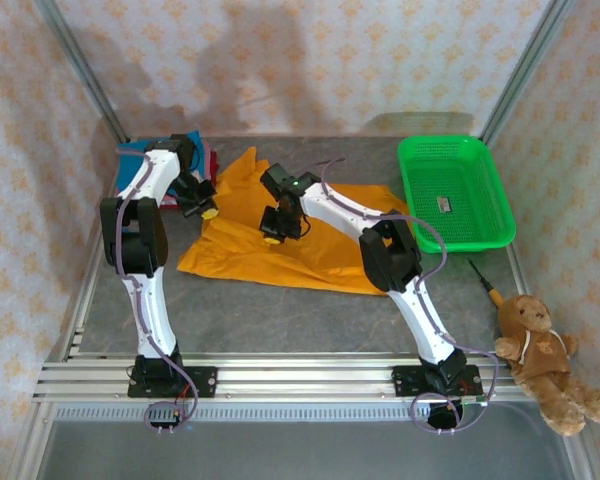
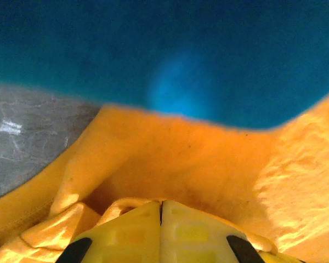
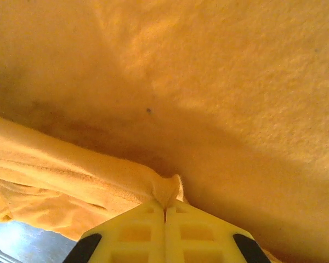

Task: Fold and stack the t-shirts

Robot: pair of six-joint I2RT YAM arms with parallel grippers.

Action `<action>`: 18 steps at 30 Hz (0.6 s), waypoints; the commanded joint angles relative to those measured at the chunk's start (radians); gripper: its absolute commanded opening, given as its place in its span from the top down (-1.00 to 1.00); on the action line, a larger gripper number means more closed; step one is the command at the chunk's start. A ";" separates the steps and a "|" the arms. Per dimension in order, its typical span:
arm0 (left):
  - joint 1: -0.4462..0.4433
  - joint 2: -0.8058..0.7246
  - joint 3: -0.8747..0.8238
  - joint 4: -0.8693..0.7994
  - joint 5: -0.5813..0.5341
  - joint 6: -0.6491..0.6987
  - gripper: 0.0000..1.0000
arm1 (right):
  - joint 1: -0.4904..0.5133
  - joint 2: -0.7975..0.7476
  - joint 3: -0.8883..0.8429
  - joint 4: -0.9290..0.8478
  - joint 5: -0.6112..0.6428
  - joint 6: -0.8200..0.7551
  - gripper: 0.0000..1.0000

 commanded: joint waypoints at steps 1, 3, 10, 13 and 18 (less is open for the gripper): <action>-0.009 0.030 0.063 -0.049 -0.005 -0.011 0.92 | -0.029 0.007 0.024 -0.030 -0.023 -0.026 1.00; -0.014 0.049 0.110 -0.060 0.002 -0.015 0.75 | -0.048 0.010 0.024 -0.020 -0.049 -0.029 0.90; -0.036 0.037 0.187 -0.050 0.027 -0.016 0.48 | -0.092 -0.044 0.008 -0.050 -0.044 -0.069 0.29; -0.045 -0.009 0.140 -0.044 0.006 -0.020 0.45 | -0.097 -0.111 -0.043 -0.054 -0.021 -0.090 0.19; -0.081 -0.112 -0.067 0.053 0.001 -0.053 0.27 | -0.097 -0.240 -0.194 0.023 -0.006 -0.066 0.07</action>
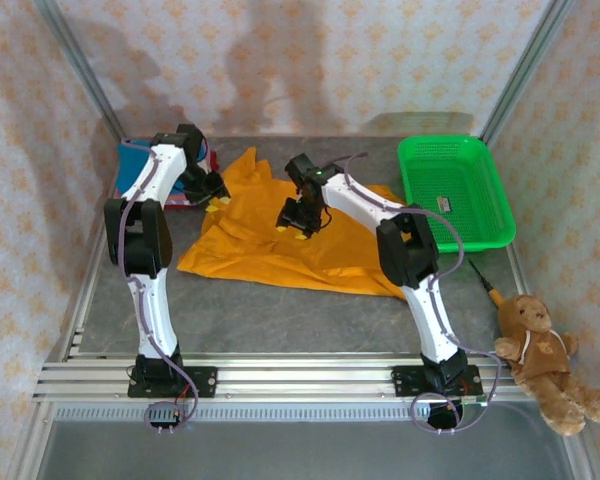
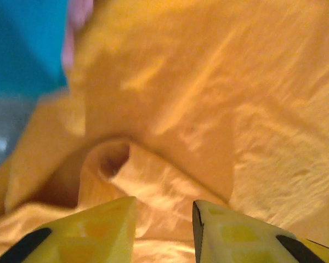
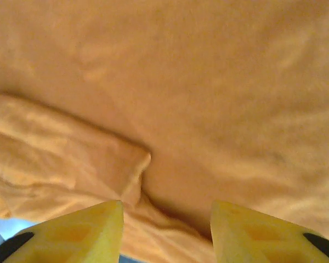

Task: Fold and stack the t-shirts

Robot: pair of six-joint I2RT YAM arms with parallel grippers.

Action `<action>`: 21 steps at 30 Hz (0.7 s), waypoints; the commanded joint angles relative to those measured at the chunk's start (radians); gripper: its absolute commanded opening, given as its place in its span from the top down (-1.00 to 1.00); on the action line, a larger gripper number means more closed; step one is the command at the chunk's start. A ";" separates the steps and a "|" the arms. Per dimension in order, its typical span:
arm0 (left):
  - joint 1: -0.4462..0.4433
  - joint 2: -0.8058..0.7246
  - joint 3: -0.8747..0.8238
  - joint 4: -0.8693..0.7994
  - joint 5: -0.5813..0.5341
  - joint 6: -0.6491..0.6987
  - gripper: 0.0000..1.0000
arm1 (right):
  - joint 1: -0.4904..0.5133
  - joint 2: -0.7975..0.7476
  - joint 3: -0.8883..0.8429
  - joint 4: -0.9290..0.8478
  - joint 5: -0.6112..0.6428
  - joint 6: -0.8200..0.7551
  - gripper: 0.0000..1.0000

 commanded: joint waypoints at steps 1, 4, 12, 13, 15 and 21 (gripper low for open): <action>-0.032 -0.092 -0.124 0.063 -0.015 -0.040 0.25 | 0.004 -0.136 -0.074 0.041 0.032 0.008 0.06; -0.058 -0.136 -0.235 0.154 0.006 -0.084 0.17 | 0.004 -0.190 -0.125 0.057 0.044 0.016 0.04; -0.096 -0.186 -0.417 0.318 0.004 -0.197 0.05 | -0.024 -0.295 -0.231 0.057 0.062 0.007 0.02; -0.098 -0.184 -0.428 0.331 0.010 -0.205 0.04 | -0.031 -0.307 -0.247 0.061 0.062 0.006 0.02; -0.102 -0.175 -0.442 0.342 0.006 -0.215 0.02 | -0.050 -0.336 -0.285 0.072 0.061 0.010 0.02; -0.105 -0.146 -0.467 0.424 0.028 -0.256 -0.01 | -0.097 -0.409 -0.362 0.088 0.057 0.010 0.01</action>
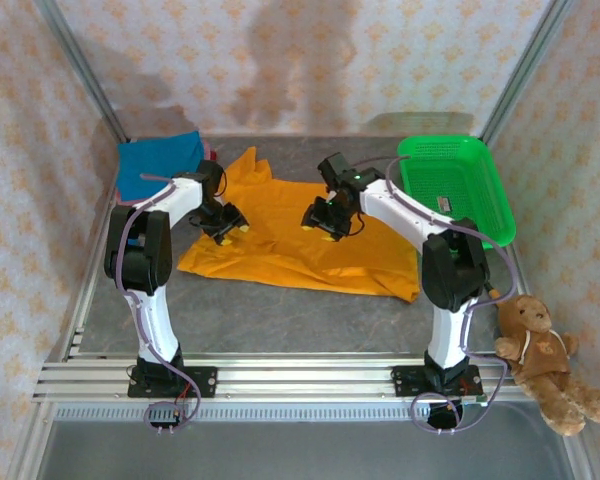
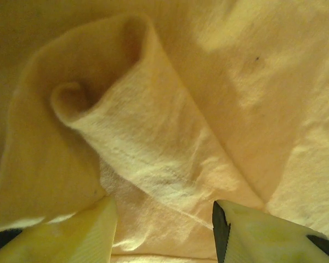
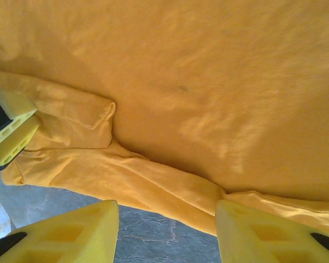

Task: Fold and stack the t-shirts

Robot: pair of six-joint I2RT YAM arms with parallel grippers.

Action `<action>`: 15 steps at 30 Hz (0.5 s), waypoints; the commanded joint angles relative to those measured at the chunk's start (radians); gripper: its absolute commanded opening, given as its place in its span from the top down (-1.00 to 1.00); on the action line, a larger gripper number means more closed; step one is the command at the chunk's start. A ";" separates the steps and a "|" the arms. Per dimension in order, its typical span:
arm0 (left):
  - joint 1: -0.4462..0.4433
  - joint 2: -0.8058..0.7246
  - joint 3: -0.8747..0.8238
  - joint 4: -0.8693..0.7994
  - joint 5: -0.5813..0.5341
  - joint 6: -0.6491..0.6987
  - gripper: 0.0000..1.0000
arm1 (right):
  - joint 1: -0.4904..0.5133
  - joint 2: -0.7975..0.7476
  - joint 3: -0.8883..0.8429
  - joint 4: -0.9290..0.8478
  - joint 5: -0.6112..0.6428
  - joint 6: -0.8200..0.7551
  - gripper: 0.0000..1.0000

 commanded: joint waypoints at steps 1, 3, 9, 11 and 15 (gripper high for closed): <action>-0.010 0.003 -0.007 0.075 0.020 -0.046 -0.01 | -0.021 -0.071 -0.021 0.012 0.026 0.001 0.01; -0.016 0.013 0.000 0.081 0.012 -0.051 -0.02 | -0.029 -0.083 -0.032 0.005 0.026 -0.008 0.01; -0.021 0.055 0.032 0.056 0.009 -0.051 -0.02 | -0.053 -0.112 -0.076 0.012 0.026 -0.008 0.01; -0.024 0.052 0.032 0.044 -0.005 -0.045 -0.03 | -0.054 -0.118 -0.083 0.014 0.025 -0.008 0.01; -0.028 0.019 0.006 0.044 -0.017 -0.052 -0.06 | -0.055 -0.114 -0.087 0.018 0.021 -0.008 0.00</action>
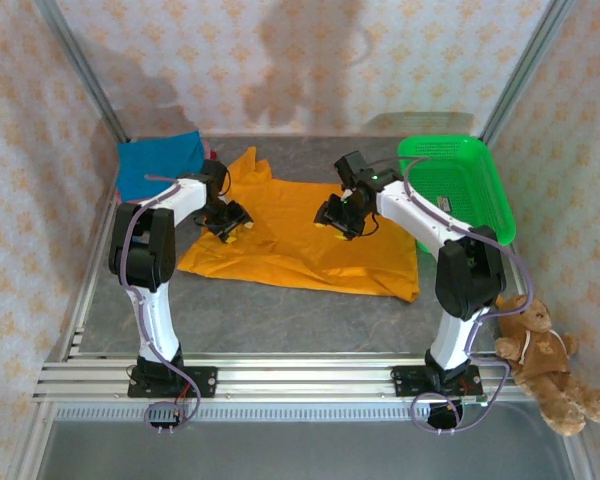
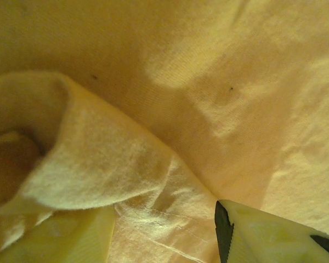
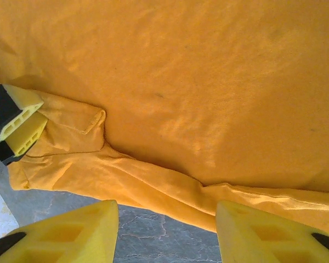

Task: Fold and stack the t-shirts

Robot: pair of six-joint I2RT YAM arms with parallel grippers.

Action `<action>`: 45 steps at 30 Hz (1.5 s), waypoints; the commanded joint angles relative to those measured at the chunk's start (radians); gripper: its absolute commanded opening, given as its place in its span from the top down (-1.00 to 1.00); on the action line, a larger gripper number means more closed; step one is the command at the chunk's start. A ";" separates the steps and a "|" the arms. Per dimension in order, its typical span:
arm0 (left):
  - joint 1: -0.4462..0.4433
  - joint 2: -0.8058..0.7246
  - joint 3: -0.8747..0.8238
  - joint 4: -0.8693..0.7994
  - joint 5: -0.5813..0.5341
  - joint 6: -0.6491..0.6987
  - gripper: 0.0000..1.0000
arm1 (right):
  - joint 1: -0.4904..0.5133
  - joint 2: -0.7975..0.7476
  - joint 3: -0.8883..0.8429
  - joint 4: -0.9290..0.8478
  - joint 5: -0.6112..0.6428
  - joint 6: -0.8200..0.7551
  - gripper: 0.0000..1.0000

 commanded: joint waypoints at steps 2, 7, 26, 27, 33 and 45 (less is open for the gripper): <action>-0.012 -0.031 -0.022 -0.010 -0.022 -0.018 -0.07 | -0.005 -0.024 -0.010 0.011 0.015 -0.006 0.00; -0.018 -0.066 -0.057 -0.014 -0.038 -0.022 -0.09 | -0.005 -0.025 -0.002 -0.002 0.020 -0.014 0.00; -0.035 0.051 0.136 -0.008 -0.028 -0.042 -0.10 | -0.008 -0.033 -0.020 -0.016 0.010 -0.038 0.00; -0.036 0.066 0.173 -0.022 -0.032 -0.039 -0.10 | -0.007 -0.035 -0.019 -0.023 0.011 -0.041 0.00; -0.042 0.117 0.344 0.000 -0.018 -0.038 -0.10 | -0.018 -0.068 -0.035 -0.040 0.021 -0.049 0.00; -0.126 -0.042 0.209 -0.123 -0.097 0.051 -0.06 | -0.028 -0.134 -0.174 -0.234 0.338 -0.121 0.03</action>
